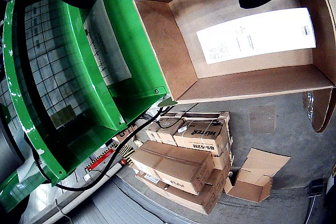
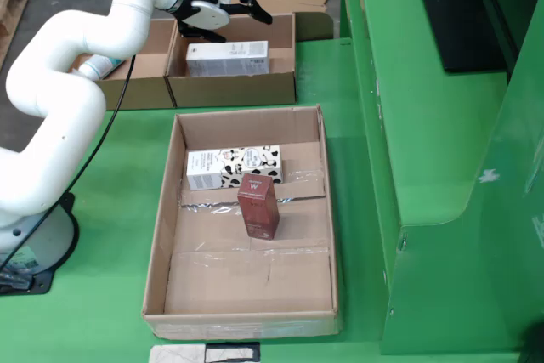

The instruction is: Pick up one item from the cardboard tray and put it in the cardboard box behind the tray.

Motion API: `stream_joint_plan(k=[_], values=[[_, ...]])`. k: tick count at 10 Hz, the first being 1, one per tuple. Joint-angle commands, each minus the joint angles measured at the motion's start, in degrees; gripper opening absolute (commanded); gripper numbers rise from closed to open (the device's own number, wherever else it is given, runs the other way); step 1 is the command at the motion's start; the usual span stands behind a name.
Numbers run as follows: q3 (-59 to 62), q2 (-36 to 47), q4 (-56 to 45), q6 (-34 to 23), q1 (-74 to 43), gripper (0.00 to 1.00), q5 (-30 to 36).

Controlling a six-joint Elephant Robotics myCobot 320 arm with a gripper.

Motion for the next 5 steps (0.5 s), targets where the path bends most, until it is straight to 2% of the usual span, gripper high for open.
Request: stream_joint_plan(k=[1, 5], values=[[1.75, 5.20, 0.77, -0.75, -2.20, 1.00, -0.68], [1.75, 10.57, 0.77, 3.24, -10.46, 1.00, -0.67]])
